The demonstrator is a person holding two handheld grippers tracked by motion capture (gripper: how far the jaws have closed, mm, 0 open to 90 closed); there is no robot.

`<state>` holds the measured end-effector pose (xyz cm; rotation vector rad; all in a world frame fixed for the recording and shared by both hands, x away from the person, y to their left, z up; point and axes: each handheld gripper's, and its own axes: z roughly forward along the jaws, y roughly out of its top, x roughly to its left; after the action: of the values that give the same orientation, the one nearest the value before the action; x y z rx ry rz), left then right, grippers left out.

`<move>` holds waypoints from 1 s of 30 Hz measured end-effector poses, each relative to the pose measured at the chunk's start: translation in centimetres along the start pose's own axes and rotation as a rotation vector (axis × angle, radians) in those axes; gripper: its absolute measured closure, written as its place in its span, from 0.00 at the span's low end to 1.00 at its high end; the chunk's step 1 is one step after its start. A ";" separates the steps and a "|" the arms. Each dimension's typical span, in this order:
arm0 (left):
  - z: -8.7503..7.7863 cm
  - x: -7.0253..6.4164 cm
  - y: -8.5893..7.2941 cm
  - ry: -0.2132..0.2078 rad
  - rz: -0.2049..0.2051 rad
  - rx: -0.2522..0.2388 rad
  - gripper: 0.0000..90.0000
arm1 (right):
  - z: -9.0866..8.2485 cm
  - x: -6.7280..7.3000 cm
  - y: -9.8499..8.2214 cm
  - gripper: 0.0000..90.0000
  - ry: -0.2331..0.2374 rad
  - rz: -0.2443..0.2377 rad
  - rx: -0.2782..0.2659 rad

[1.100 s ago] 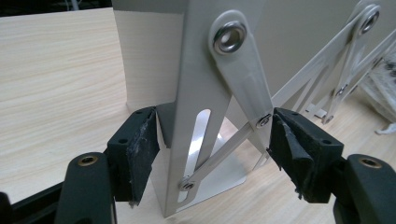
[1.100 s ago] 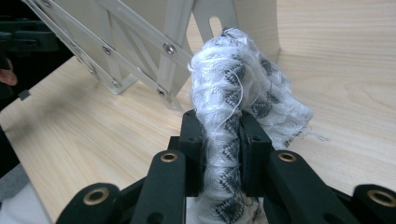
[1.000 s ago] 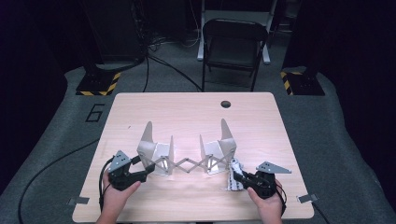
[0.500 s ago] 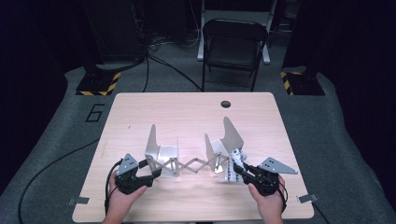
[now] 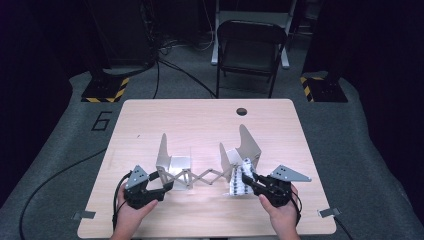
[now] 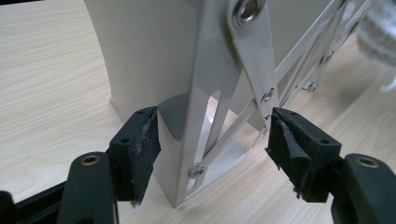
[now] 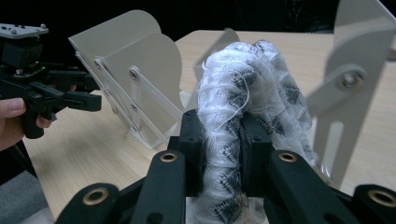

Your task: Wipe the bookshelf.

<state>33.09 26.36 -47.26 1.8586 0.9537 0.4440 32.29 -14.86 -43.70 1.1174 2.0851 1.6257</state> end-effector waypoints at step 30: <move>-0.1 -0.2 0.0 -0.020 0.001 0.006 0.38 | 3.3 -2.2 -3.7 0.83 -0.082 0.078 0.181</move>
<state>32.86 26.24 -47.23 1.8655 0.9421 0.4233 34.30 -14.35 -48.68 1.3146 2.1953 1.4200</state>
